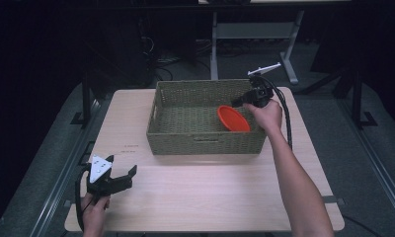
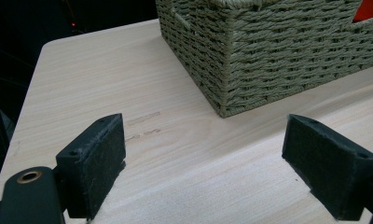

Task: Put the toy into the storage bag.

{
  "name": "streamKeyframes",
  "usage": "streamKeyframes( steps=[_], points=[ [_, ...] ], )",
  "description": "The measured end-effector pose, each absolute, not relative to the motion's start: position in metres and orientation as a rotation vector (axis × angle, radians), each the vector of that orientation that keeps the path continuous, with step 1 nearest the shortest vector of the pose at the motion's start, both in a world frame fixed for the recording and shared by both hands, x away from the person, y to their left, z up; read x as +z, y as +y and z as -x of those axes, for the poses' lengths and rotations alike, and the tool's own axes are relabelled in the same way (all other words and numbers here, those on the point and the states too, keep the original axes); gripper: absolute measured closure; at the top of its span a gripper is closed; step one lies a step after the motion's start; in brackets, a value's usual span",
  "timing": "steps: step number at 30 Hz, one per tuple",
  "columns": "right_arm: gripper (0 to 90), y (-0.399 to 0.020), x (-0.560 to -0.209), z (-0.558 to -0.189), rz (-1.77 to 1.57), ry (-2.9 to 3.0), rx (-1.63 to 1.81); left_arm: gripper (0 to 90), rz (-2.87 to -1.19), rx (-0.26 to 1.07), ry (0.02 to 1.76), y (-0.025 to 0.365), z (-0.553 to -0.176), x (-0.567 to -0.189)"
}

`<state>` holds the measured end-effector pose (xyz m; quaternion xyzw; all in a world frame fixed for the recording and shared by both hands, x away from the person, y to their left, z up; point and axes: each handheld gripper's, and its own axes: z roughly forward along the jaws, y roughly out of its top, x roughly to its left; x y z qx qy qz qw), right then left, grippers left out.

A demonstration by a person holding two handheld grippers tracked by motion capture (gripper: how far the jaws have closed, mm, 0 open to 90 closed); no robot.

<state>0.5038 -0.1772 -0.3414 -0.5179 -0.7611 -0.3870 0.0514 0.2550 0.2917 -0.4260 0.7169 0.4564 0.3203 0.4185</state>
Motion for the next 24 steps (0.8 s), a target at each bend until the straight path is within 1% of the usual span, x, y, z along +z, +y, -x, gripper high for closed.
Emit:
streamKeyframes(
  steps=[5, 6, 8, 14, 15, 24],
  points=[
    [72.2, -0.177, -0.341, -0.501, 1.560, -2.306, -1.193, 12.8, -1.790, 0.801, 1.150, 0.292, -0.255, -0.426],
    [71.2, -0.177, -0.341, -0.500, 1.558, -2.303, -1.192, 12.8, -1.788, 0.802, 1.151, 0.293, -0.255, -0.426],
    [66.4, -0.177, -0.342, -0.500, 1.552, -2.286, -1.194, 12.8, -1.789, 0.804, 1.152, 0.293, -0.254, -0.426],
    [62.5, -0.175, -0.345, -0.498, 1.523, -2.275, -1.169, 12.8, -1.787, 0.809, 1.153, 0.293, -0.252, -0.425],
    [59.9, -0.175, -0.346, -0.497, 1.514, -2.276, -1.165, 12.8, -1.787, 0.809, 1.153, 0.293, -0.252, -0.425],
    [55.7, -0.173, -0.342, -0.490, 1.486, -2.267, -1.175, 12.8, -1.783, 0.810, 1.150, 0.294, -0.252, -0.425]
  ],
)
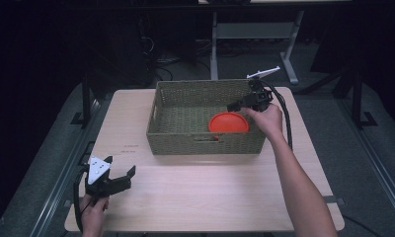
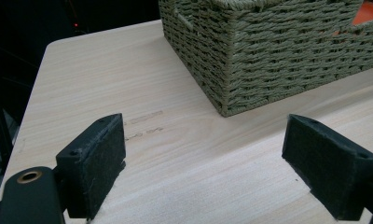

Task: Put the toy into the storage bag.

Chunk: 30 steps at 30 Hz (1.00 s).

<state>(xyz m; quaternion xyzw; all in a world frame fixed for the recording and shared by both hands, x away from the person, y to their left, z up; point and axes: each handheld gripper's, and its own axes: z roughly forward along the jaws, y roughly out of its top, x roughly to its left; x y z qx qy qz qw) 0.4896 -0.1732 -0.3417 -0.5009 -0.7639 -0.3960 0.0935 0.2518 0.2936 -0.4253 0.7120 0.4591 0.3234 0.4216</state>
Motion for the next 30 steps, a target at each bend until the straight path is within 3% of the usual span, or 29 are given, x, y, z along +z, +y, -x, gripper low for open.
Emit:
streamKeyframes(
  steps=[14, 30],
  points=[
    [45.3, -0.182, -0.337, -0.476, 1.432, -2.241, -1.217, 12.8, -1.782, 0.813, 1.162, 0.296, -0.250, -0.425],
    [40.8, -0.177, -0.332, -0.464, 1.370, -2.245, -1.222, 12.8, -1.781, 0.812, 1.161, 0.296, -0.249, -0.424]
  ],
)
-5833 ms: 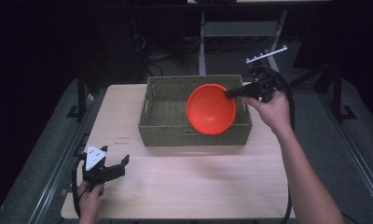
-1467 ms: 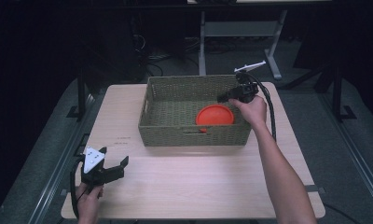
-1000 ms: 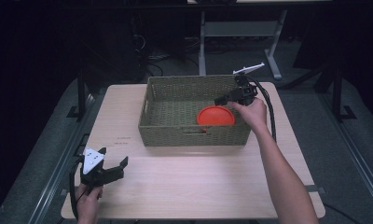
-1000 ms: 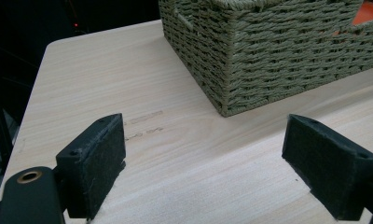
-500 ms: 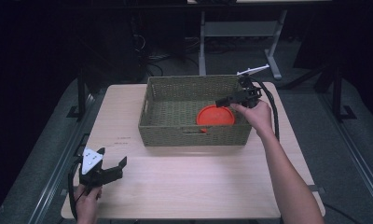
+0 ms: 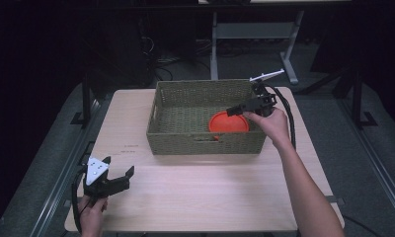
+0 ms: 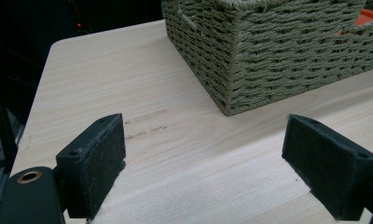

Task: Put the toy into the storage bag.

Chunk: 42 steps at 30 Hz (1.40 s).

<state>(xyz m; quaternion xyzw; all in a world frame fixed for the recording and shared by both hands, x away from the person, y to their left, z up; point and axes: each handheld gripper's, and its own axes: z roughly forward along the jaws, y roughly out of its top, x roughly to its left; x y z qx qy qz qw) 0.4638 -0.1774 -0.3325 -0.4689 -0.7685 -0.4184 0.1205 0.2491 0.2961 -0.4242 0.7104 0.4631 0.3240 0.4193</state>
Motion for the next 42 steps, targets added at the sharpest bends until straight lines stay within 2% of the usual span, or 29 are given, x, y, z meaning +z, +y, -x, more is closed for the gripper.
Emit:
streamKeyframes(
  steps=[25, 42],
  points=[
    [34.9, -0.189, -0.340, -0.430, 1.279, -2.228, -1.263, 12.8, -1.783, 0.815, 1.158, 0.295, -0.249, -0.424],
    [34.0, -0.192, -0.344, -0.405, 1.217, -2.249, -1.275, 12.8, -1.785, 0.813, 1.157, 0.295, -0.248, -0.425]
  ],
)
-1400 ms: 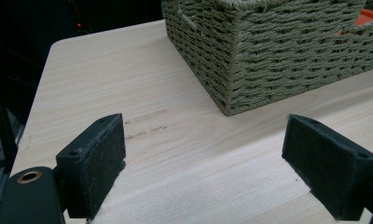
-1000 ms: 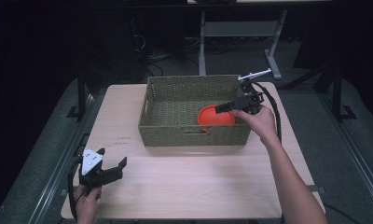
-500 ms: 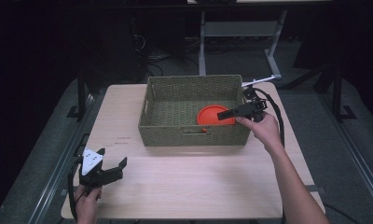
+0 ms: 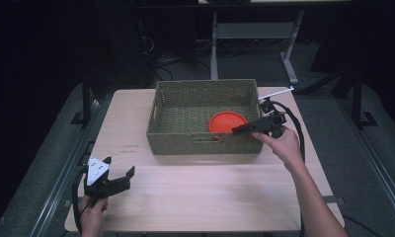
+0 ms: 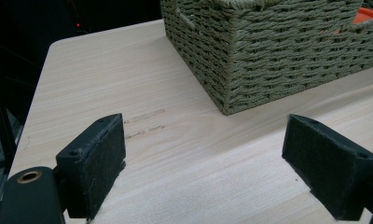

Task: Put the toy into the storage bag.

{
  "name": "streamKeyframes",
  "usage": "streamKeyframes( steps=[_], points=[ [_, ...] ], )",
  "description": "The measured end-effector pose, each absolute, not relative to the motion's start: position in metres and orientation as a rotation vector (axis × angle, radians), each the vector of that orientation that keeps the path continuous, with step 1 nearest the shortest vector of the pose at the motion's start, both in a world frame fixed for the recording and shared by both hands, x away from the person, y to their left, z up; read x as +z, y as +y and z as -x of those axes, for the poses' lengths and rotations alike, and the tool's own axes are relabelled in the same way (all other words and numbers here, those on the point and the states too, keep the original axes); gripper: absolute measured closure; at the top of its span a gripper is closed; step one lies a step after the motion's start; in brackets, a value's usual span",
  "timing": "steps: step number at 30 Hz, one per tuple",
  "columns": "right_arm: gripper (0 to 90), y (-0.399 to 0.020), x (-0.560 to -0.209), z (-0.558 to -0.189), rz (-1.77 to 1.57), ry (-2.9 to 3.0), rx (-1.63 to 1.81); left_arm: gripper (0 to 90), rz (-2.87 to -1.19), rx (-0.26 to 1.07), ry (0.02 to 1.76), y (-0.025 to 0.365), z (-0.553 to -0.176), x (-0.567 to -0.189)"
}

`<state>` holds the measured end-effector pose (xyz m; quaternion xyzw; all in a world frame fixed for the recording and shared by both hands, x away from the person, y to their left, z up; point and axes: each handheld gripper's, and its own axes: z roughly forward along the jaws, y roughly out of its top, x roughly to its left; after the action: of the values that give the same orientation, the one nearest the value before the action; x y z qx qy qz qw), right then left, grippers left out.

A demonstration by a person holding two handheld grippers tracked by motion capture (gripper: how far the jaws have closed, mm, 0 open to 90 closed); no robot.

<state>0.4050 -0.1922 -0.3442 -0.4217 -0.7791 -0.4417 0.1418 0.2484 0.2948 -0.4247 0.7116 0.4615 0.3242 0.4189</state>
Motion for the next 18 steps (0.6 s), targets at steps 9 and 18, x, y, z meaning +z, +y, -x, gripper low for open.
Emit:
streamKeyframes(
  steps=[9, 18],
  points=[
    [32.9, -0.195, -0.351, -0.392, 1.185, -2.247, -1.276, 12.8, -1.779, 0.817, 1.159, 0.295, -0.249, -0.425],
    [32.4, -0.200, -0.363, -0.380, 1.177, -2.241, -1.279, 12.8, -1.787, 0.816, 1.160, 0.296, -0.248, -0.425]
  ],
)
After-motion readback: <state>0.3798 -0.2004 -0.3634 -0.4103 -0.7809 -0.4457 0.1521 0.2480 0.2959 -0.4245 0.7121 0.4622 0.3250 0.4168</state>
